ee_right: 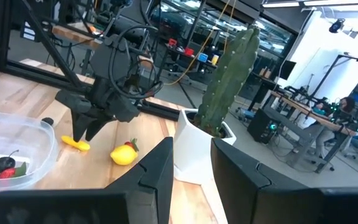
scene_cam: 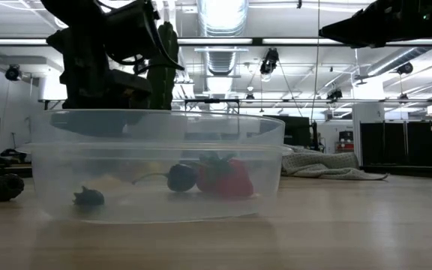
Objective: Pick and placing Produce into tupperware
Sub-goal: Put the yellow corn into the transparent container
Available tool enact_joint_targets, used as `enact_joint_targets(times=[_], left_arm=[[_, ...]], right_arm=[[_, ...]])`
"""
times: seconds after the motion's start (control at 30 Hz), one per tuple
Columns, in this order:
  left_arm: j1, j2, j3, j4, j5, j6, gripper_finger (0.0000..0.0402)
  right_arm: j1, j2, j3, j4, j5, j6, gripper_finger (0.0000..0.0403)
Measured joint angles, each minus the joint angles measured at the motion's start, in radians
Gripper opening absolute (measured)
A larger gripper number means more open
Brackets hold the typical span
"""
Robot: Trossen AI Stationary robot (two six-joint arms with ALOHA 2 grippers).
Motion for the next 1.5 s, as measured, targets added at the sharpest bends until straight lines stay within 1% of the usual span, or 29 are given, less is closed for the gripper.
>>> enact_joint_targets(times=[1.5], left_arm=[[-0.017,0.065,0.001,0.028,0.008,-0.006,0.0147]], right_arm=[[0.000,0.000,0.000,-0.012,0.000,0.000,0.0100]])
